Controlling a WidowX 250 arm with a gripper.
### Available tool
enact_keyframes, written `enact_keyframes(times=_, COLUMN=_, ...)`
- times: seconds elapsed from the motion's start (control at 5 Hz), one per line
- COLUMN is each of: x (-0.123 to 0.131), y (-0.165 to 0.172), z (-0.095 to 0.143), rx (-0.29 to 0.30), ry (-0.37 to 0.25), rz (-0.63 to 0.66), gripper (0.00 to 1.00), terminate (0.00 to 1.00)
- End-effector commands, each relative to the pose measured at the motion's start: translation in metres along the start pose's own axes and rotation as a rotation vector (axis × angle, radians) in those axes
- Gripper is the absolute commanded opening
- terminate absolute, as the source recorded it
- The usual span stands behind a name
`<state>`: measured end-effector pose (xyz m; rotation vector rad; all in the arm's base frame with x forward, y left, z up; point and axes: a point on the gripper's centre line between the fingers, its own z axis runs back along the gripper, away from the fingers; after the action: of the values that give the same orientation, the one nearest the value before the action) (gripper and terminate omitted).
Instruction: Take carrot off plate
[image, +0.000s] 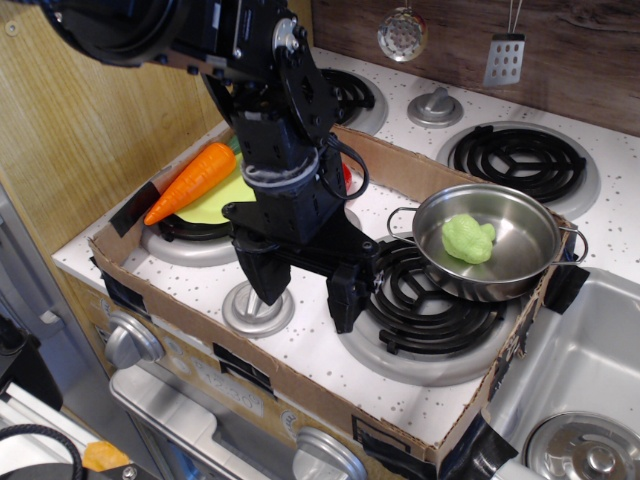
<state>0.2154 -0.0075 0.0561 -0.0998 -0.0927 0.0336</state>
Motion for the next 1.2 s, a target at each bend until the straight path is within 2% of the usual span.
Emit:
enact_keyframes(times=0.0, x=0.000, y=0.000, z=0.000, rx=0.000, ry=0.000, rz=0.000, gripper=1.00, terminate=0.00)
enact_keyframes(times=0.2, x=0.008, y=0.005, z=0.016, rx=0.034, ry=-0.048, rz=-0.011, gripper=1.00, terminate=0.00)
enact_keyframes(times=0.6, x=0.031, y=0.028, z=0.047, rx=0.076, ry=-0.070, rz=0.033, gripper=1.00, terminate=0.00)
enact_keyframes(times=0.8, x=0.049, y=0.053, z=0.052, rx=0.113, ry=-0.084, rz=0.083, gripper=1.00, terminate=0.00)
enact_keyframes(times=1.0, x=0.066, y=0.073, z=0.051, rx=0.148, ry=-0.124, rz=0.101, gripper=1.00, terminate=0.00)
